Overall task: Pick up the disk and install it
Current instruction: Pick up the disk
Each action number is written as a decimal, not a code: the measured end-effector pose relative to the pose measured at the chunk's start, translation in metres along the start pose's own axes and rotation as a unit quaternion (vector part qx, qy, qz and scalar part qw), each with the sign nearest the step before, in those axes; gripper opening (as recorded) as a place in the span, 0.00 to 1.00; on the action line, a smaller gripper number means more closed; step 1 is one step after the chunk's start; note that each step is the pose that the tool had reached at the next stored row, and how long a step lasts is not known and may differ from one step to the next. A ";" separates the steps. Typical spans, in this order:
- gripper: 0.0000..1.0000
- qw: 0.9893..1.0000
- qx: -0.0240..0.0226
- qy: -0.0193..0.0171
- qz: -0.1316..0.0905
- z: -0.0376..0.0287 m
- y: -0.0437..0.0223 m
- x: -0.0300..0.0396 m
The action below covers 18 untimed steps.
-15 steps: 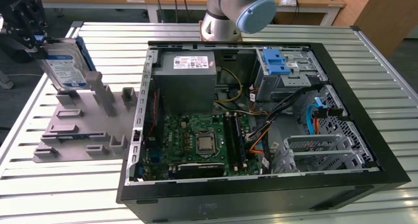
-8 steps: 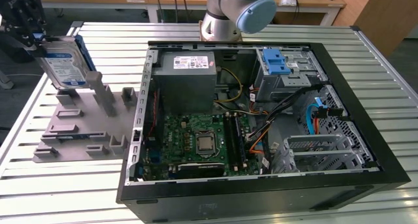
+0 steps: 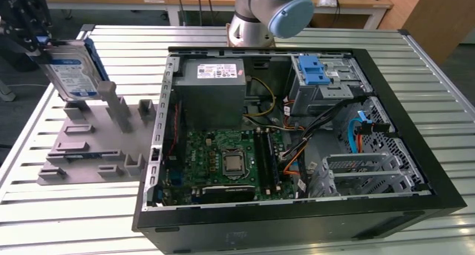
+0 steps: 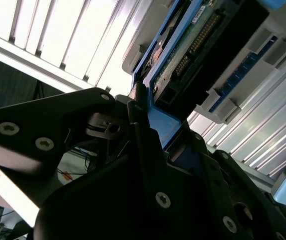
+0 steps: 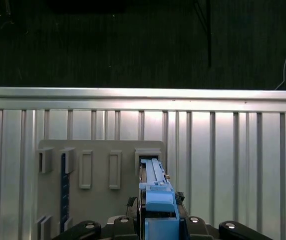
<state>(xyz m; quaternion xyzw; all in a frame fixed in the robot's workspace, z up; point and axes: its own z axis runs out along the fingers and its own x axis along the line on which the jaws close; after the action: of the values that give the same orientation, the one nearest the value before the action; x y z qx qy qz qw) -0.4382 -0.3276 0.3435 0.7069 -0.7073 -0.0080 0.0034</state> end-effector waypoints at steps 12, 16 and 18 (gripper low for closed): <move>0.36 1.000 0.000 0.000 0.000 -0.0053 0.0001 -0.0007; 0.36 1.000 0.000 0.000 0.000 -0.0077 0.0001 -0.0008; 0.36 1.000 0.000 0.000 0.000 -0.0094 0.0001 -0.0008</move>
<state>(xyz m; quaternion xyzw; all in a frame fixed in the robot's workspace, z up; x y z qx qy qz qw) -0.4382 -0.3269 0.3529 0.7069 -0.7073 -0.0080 0.0033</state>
